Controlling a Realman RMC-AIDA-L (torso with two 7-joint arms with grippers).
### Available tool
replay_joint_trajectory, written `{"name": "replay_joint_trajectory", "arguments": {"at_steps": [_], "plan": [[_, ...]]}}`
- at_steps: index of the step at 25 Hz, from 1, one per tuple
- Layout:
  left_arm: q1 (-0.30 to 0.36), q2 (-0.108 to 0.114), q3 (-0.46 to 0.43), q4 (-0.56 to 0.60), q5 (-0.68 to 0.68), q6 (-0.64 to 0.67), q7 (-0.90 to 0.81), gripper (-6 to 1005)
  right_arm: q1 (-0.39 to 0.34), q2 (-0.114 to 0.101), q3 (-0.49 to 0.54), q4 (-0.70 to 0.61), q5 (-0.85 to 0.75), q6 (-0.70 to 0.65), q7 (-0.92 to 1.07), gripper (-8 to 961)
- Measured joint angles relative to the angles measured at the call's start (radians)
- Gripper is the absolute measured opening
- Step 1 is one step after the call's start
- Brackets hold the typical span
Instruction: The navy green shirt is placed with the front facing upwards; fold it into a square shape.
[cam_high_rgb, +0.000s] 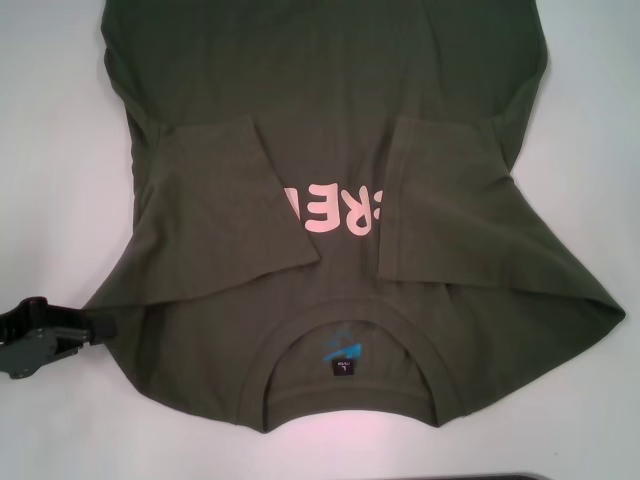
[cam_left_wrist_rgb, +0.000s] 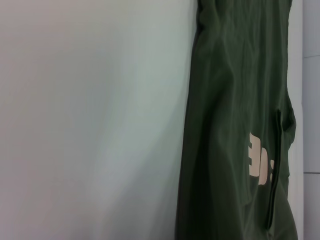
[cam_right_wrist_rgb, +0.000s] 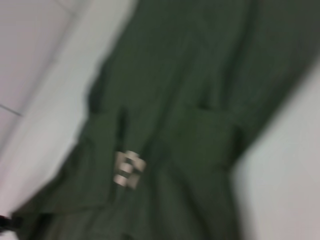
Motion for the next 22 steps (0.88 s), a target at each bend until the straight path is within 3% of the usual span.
{"name": "replay_joint_trajectory", "arguments": {"at_steps": [2,5,10,22], "plan": [[-0.002,0.000,0.000,0.000,0.000,-0.001,-0.001,39,0.009,-0.027,0.005,0.001,-0.069,-0.002,0.046,857],[-0.012,0.000,0.000,0.000,0.000,-0.004,-0.003,38,0.025,-0.038,0.007,0.000,-0.148,-0.015,0.075,857],[-0.020,0.000,0.000,0.002,0.004,-0.003,-0.003,39,0.058,-0.028,-0.002,0.041,-0.245,-0.029,0.085,856],[-0.020,0.004,0.000,-0.001,0.009,-0.005,0.001,41,0.074,-0.008,-0.009,0.208,-0.264,0.034,0.084,855]]}}
